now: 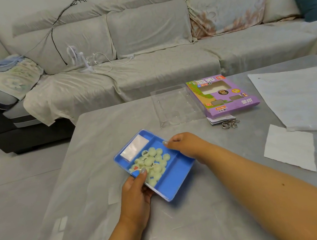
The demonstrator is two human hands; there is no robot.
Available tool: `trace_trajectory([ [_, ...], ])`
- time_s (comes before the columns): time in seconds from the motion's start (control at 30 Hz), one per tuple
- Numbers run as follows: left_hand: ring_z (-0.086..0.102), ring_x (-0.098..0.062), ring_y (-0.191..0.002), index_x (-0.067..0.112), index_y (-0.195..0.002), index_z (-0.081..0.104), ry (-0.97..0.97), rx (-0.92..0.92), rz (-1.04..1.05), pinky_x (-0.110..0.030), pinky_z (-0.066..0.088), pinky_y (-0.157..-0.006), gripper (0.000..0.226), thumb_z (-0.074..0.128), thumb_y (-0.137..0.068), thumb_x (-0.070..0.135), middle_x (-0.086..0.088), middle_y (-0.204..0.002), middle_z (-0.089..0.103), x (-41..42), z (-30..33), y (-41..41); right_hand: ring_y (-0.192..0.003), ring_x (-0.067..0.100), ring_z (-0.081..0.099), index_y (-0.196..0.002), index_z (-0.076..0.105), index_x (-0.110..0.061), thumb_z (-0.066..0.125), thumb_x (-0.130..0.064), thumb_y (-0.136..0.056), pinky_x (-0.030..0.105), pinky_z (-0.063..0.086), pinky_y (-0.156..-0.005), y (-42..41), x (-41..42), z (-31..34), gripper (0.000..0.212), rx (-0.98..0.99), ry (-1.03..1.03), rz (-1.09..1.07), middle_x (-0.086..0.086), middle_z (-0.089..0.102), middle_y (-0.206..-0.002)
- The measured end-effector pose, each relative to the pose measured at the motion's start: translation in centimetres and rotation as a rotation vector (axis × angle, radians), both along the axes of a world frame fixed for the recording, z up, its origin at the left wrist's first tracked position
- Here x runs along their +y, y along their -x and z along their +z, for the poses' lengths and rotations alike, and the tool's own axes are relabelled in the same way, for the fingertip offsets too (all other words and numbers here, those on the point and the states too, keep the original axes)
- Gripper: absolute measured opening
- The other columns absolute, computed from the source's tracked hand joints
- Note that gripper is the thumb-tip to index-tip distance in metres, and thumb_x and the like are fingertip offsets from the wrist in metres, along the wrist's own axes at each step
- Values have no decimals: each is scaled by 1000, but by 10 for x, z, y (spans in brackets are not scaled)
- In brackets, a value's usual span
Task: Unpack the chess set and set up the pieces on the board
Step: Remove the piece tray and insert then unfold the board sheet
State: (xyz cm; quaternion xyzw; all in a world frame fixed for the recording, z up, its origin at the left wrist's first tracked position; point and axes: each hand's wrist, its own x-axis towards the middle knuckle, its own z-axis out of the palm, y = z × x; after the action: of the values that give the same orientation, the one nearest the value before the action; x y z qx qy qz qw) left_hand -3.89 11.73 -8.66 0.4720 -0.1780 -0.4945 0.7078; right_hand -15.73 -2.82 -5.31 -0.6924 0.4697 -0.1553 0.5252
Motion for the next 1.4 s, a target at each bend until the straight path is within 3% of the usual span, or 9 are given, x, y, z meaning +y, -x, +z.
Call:
trace_trajectory([
  [0.3,70,-27,-95,8,-115,61,-71,63,-66,-34,59,-66,32,40,-100,27,-14,-107,71,-2,4,-4,-72,21,47,-80,49,-12,49,-38,-95,30,40,-66,16,9,-14,30,70,71,-111,10,54,-81],
  [0.4,68,-32,-96,9,-119,60,-121,94,-51,-39,59,-65,36,45,-97,32,-19,-109,69,-3,5,-8,-75,18,44,-84,55,-3,50,-35,-95,29,36,-69,30,2,-5,34,143,51,-18,13,53,-83],
  [0.53,71,-30,-81,2,-110,62,-202,-9,-128,-38,59,-63,25,53,-93,18,-18,-97,72,-5,6,-11,-74,20,46,-91,64,-1,55,-34,-93,29,35,-68,38,-8,9,34,254,208,100,17,59,-83],
  [0.7,70,-29,-80,4,-101,61,-88,282,71,-40,60,-63,14,49,-93,6,-14,-88,73,0,7,-7,-87,21,58,-93,64,-13,55,-29,-89,26,36,-67,41,-1,7,19,128,570,-423,1,62,-88],
  [0.8,68,-24,-85,8,-109,61,-57,316,103,-34,60,-65,26,49,-88,-1,-9,-93,73,0,5,4,-95,23,59,-111,55,-14,57,-35,-87,28,39,-74,39,18,-9,32,30,413,-568,4,63,-99],
  [0.97,71,-21,-91,12,-119,60,-27,174,35,-28,58,-64,42,55,-83,-8,-9,-108,71,4,8,37,-83,22,63,-121,43,-15,63,-47,-82,34,51,-69,16,49,-37,54,-154,82,-415,2,62,-95],
  [1.07,68,-25,-102,14,-124,57,-7,83,-45,-31,58,-70,47,57,-83,-8,-10,-114,69,10,4,48,-86,13,62,-115,45,-14,65,-32,-86,25,52,-67,14,55,-37,39,-236,69,-425,-3,62,-102],
  [1.23,71,-27,-92,8,-115,61,-109,101,-9,-38,59,-67,28,60,-88,15,-14,-103,72,13,7,35,-93,19,65,-105,53,-18,56,-27,-91,38,54,-84,26,48,-30,17,-152,14,-410,1,65,-104],
  [1.4,71,-30,-85,-1,-105,58,-257,-174,0,-39,57,-69,30,61,-91,25,-16,-95,73,11,-1,27,-91,18,63,-102,51,-25,48,-26,-95,33,53,-79,33,45,-23,8,-21,68,-286,-2,63,-96],
])
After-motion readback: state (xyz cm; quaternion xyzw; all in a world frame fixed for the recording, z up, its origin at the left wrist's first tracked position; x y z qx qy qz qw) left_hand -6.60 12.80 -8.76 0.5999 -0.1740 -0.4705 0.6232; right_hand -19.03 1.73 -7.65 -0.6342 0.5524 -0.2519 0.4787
